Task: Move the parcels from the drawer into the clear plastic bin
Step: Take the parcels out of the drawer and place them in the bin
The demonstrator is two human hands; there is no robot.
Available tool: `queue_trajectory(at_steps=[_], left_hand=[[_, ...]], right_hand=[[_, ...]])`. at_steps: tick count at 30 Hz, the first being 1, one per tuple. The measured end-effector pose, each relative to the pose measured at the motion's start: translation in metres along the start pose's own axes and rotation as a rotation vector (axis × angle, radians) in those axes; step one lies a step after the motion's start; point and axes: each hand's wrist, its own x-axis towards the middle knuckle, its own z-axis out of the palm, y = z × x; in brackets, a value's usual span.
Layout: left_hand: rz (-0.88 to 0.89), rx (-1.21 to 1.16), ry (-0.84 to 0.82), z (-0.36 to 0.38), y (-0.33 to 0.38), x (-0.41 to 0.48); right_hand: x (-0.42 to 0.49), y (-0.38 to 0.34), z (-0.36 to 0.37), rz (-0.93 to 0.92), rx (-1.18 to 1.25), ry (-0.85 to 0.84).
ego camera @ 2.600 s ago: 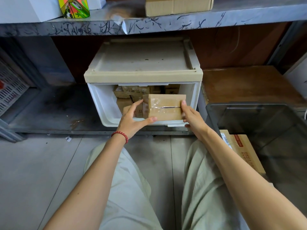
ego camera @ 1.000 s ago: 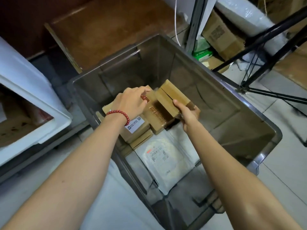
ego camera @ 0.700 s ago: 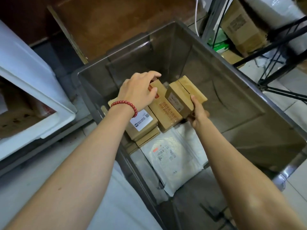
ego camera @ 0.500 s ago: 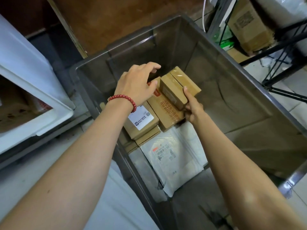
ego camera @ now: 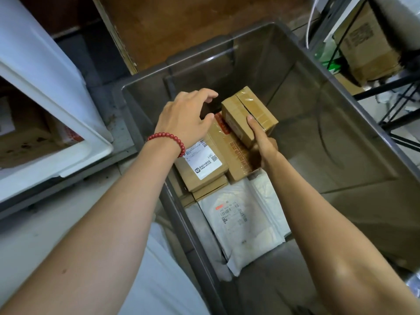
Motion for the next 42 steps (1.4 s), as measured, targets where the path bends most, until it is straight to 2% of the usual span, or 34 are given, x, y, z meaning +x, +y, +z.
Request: queue_trajectory(at_steps=[6,14,22,30,33,39,42], left_hand=[[-0.019,-0.019,0.024,0.0,-0.001,0.001],[-0.025,-0.069,0.041,-0.004,-0.008,-0.002],[-0.013,-0.062,0.08,-0.008,-0.013,0.0],[-0.043,0.184,0.133,-0.011,-0.024,-0.007],[-0.054,0.188,0.165,-0.014,-0.025,-0.009],[-0.045,0.151,0.196,-0.022,-0.021,-0.016],[-0.054,0.151,0.215,-0.024,-0.019,-0.019]], right_hand=[[0.007,-0.009,-0.006,0.013,0.182,0.025],[0.01,-0.017,0.015,0.044,0.04,0.096],[0.011,-0.013,0.008,0.096,0.013,0.037],[-0.014,0.004,0.008,-0.119,0.1,0.032],[-0.024,0.011,0.013,-0.123,0.088,-0.016],[-0.039,0.02,0.037,-0.299,-0.077,-0.109],[-0.047,0.02,0.047,-0.269,-0.131,-0.207]])
